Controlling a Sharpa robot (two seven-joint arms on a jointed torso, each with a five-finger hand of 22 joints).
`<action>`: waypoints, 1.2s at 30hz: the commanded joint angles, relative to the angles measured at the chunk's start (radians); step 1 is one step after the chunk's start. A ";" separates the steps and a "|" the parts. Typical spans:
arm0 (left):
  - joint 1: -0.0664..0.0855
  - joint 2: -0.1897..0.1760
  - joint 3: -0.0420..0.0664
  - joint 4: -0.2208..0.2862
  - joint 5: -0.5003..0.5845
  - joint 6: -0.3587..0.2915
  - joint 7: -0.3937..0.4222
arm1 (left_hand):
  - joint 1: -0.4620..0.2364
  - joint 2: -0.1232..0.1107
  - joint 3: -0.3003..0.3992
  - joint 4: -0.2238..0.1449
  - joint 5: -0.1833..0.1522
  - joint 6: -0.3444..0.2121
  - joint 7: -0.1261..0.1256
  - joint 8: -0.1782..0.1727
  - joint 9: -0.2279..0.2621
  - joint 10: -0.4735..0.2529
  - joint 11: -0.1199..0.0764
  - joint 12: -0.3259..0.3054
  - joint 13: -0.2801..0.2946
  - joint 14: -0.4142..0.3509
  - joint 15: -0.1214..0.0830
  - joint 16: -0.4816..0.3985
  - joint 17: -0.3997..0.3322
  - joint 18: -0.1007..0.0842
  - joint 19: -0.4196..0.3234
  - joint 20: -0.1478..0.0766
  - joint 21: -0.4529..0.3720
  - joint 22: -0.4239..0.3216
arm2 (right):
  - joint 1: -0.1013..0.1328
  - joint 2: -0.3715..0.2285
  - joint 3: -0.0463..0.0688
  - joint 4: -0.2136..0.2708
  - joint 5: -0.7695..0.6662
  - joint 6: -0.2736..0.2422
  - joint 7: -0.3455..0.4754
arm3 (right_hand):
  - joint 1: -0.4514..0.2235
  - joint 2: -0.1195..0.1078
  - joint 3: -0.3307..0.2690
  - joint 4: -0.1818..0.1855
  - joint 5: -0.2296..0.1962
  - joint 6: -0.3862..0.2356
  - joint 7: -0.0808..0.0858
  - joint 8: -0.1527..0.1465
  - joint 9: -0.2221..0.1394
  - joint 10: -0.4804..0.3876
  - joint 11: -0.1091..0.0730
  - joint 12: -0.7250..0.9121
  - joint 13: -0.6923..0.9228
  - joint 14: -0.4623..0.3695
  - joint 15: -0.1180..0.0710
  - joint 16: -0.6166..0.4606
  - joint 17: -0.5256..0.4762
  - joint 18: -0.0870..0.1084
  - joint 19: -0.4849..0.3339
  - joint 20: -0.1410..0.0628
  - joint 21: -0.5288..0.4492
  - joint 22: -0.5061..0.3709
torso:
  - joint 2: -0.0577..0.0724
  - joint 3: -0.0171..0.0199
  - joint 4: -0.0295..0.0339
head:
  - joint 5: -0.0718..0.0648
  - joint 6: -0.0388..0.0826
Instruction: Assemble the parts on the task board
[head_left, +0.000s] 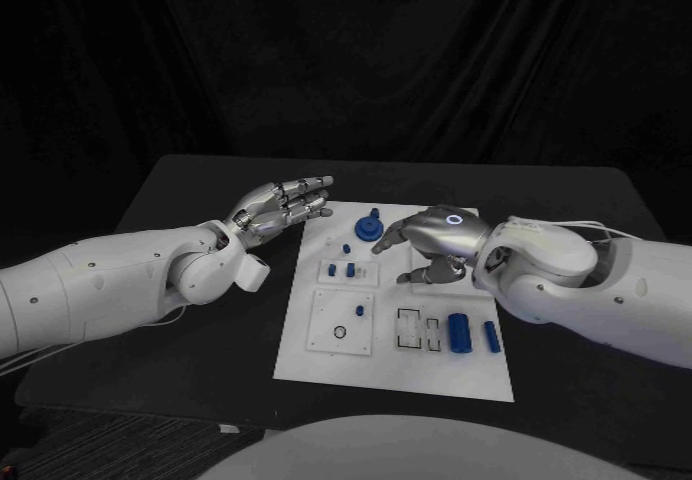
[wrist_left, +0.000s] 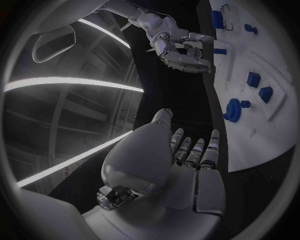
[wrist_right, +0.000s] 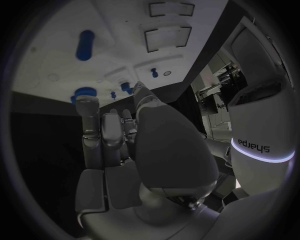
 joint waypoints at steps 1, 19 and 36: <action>-0.001 0.000 0.001 0.002 0.006 0.005 0.009 | 0.011 -0.001 0.005 -0.001 0.004 0.004 0.005 0.005 0.002 0.000 -0.008 0.002 0.000 0.001 0.000 0.006 0.001 -0.008 0.006 -0.001 0.007 0.003 | 0.020 -0.035 0.000 0.013 -0.006 -0.045 -0.060 | -0.057 0.004 -0.003 0.005 -0.008 0.007 -0.003 -0.002 -0.003 0.011 0.002 0.004 -0.014 0.013 0.002 0.012 0.008 -0.009 0.013 0.001 0.023 0.088 | 0.000 -0.0001 0.0001 | -0.009 0.000; -0.006 0.004 0.001 -0.002 0.006 0.012 0.014 | -0.003 -0.001 0.003 0.011 -0.008 0.006 0.007 0.006 0.002 0.000 -0.005 0.002 0.000 0.004 0.004 0.010 0.002 -0.010 0.012 -0.001 0.009 0.003 | -0.021 -0.130 -0.001 -0.024 0.030 -0.023 -0.084 | -0.142 -0.035 -0.015 0.010 -0.052 -0.063 -0.051 -0.040 -0.025 0.047 0.005 -0.028 -0.088 0.040 0.008 0.020 0.002 -0.016 0.050 0.004 0.070 0.096 | -0.005 -0.0012 -0.0020 | -0.027 0.000; -0.010 0.003 0.001 -0.005 0.006 0.010 0.011 | 0.006 0.006 0.017 0.006 0.004 0.007 0.008 0.005 0.002 -0.001 -0.007 0.001 0.000 0.005 0.005 0.013 0.002 -0.013 0.017 -0.001 0.010 0.001 | -0.071 -0.098 -0.001 -0.053 0.052 -0.001 -0.040 | -0.159 -0.032 -0.074 0.010 -0.076 -0.073 -0.024 -0.040 -0.027 0.180 0.005 -0.118 -0.101 0.068 0.026 0.029 0.005 -0.025 0.084 0.020 0.127 0.106 | -0.002 -0.0006 -0.0001 | -0.025 0.000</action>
